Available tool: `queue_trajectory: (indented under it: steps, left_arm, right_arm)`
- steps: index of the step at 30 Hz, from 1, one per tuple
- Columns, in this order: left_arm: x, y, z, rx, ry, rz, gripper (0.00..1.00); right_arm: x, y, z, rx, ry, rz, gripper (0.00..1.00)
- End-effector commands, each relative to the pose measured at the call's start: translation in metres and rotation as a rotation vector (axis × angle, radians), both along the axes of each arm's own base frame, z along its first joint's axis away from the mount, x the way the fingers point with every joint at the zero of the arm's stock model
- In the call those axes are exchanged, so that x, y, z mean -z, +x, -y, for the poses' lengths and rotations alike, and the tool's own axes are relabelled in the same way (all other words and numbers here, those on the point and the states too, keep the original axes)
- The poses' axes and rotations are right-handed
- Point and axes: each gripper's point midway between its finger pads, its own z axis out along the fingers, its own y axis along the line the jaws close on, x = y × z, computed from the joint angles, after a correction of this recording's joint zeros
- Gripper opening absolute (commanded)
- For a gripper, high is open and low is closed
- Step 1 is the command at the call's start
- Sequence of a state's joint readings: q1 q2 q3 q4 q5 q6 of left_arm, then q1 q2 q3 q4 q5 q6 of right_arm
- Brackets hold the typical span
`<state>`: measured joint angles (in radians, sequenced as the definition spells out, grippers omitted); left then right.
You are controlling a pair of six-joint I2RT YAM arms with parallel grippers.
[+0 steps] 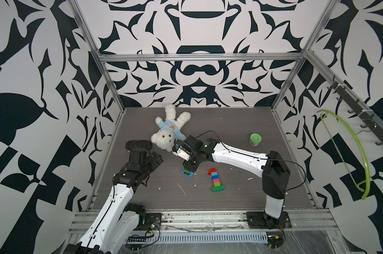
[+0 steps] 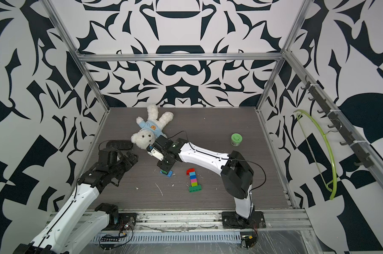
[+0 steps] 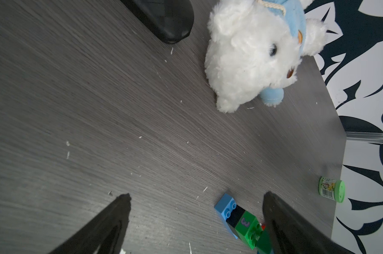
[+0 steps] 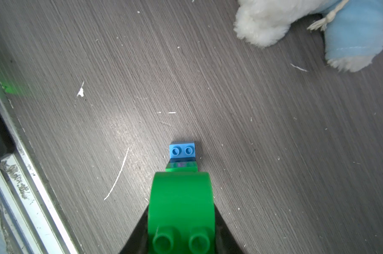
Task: Assemble the number 1 with lego
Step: Assemble the lego brick with the lego brick.
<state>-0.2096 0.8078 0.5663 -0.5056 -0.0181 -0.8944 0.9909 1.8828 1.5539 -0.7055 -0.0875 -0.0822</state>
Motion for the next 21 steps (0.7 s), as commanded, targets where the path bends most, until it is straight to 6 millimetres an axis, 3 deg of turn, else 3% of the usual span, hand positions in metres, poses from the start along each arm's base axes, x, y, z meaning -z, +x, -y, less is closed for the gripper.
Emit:
queue_trajectory:
  steps: [1,21]
  left_arm:
    - [0.005,-0.003,0.001,-0.004,-0.018,-0.013,1.00]
    - [0.007,-0.009,-0.003,-0.025,-0.016,-0.001,1.00]
  right_arm:
    - [-0.014,0.005,-0.010,-0.003,0.038,0.028,0.14]
    - [0.028,-0.004,0.007,-0.009,-0.060,-0.005,0.13]
